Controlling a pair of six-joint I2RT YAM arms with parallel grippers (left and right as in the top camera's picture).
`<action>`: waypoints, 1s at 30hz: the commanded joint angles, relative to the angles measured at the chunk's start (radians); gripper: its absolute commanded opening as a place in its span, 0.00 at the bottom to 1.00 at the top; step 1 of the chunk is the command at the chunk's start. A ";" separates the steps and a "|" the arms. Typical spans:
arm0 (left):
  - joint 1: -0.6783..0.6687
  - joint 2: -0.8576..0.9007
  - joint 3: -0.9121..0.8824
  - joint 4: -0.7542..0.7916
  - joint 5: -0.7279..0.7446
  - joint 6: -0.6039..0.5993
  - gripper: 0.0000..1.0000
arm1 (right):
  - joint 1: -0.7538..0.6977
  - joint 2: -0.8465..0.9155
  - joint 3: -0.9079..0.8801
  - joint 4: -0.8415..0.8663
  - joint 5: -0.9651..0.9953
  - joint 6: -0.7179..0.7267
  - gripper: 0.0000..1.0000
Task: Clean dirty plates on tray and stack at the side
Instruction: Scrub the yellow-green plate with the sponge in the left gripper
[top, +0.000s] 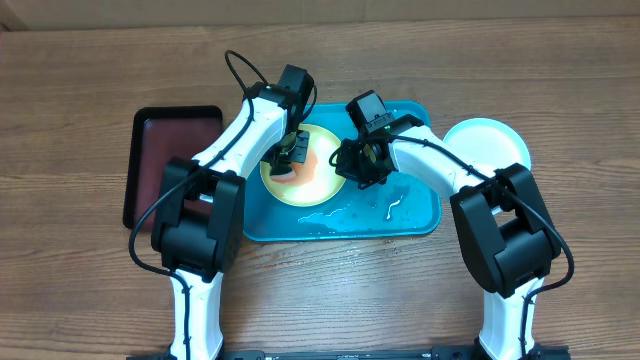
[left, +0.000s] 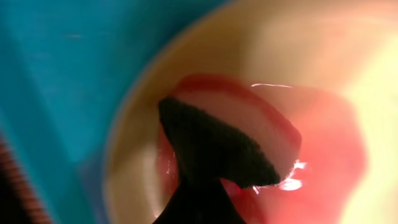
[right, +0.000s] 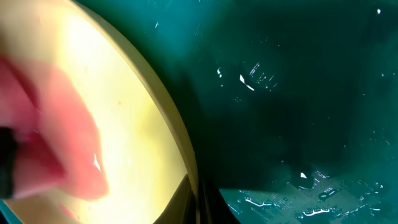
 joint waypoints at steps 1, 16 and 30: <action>0.016 0.006 -0.018 -0.005 -0.192 -0.080 0.04 | -0.001 0.008 0.000 -0.005 0.029 0.000 0.04; 0.009 0.003 0.132 -0.100 -0.191 -0.116 0.04 | -0.001 0.008 0.000 -0.005 0.030 0.000 0.04; 0.013 0.003 0.388 -0.281 -0.167 -0.132 0.04 | -0.001 0.008 0.000 -0.005 0.030 -0.004 0.04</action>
